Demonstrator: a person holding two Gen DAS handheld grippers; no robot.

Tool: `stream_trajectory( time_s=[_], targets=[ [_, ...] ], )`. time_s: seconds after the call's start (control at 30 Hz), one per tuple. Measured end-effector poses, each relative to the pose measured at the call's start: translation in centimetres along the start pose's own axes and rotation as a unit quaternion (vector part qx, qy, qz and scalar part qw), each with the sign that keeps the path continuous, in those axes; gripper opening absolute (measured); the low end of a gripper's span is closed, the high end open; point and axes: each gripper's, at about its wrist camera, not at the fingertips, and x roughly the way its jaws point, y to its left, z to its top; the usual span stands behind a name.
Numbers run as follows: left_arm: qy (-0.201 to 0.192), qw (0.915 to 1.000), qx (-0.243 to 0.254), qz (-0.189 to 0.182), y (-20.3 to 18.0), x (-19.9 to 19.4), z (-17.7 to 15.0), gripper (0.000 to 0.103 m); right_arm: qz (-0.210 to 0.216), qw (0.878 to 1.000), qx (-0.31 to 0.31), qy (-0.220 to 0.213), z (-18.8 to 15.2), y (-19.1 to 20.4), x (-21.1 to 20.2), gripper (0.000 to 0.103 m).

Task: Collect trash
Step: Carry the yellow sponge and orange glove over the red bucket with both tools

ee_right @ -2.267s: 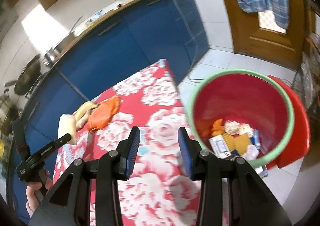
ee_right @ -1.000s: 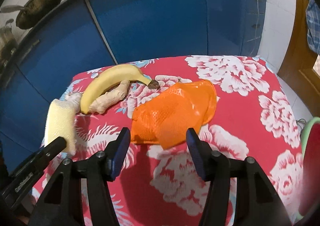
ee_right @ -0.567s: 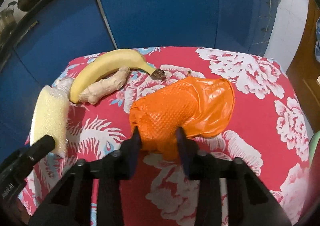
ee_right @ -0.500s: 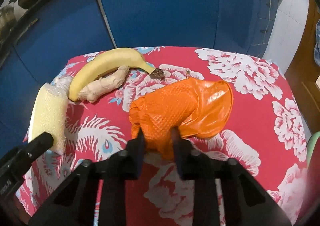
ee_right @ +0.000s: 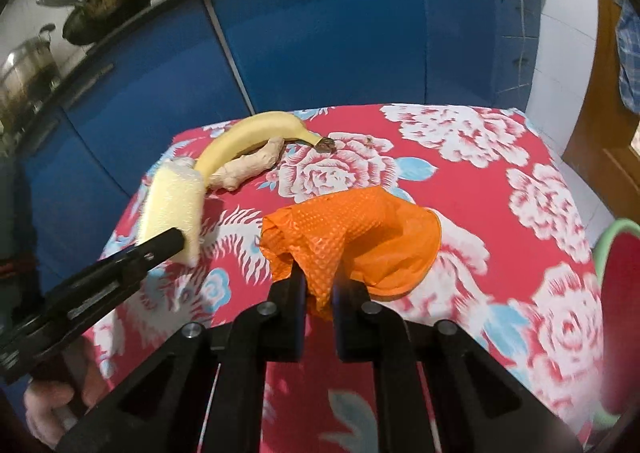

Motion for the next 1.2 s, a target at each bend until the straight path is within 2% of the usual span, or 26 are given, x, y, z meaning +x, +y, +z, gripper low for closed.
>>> stream_trajectory(
  time_s=[0.43,0.73,1.2],
  targets=[
    [-0.007,0.9993,0.036,-0.007,-2.4,-1.4,-0.7,0.025,-0.011,0.998,0.051,-0.022,-2.8,-3.4,-5.8,0.013],
    [-0.015,0.9972,0.068,-0.027,-5.9,-4.1,-1.7,0.025,-0.019,0.996,0.078,-0.048,-4.2,-5.7,-9.7,0.013],
    [-0.023,0.9893,0.128,-0.066,-12.2,-7.4,-3.5,0.025,-0.025,0.990,0.114,-0.079,-6.4,-9.0,-14.6,0.013]
  ],
)
